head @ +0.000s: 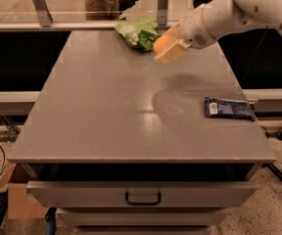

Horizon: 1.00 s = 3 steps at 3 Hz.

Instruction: Move orange near rxbar blueberry

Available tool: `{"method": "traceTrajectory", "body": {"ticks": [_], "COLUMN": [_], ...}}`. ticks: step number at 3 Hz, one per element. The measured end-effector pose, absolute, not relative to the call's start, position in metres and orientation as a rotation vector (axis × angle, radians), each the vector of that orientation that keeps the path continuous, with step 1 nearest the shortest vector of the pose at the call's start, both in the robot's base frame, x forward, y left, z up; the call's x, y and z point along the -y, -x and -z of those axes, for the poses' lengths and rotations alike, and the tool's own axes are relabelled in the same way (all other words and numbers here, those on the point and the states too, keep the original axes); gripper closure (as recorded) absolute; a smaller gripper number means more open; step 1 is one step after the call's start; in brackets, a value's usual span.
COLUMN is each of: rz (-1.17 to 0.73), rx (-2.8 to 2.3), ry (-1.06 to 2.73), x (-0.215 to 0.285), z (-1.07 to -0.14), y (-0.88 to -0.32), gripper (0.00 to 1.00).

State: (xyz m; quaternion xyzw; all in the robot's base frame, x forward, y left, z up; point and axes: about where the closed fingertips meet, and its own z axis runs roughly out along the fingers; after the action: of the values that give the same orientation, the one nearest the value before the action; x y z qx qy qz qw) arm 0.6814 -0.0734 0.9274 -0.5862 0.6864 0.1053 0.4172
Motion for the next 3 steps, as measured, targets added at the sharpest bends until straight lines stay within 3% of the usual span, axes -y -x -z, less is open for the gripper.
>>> {"method": "traceTrajectory", "body": {"ticks": [3], "rz": [-0.067], "rx": [-1.989], "ry": [1.277], "x": [0.185], "z": [-0.911], "y": [-0.665], "gripper": [1.00]}}
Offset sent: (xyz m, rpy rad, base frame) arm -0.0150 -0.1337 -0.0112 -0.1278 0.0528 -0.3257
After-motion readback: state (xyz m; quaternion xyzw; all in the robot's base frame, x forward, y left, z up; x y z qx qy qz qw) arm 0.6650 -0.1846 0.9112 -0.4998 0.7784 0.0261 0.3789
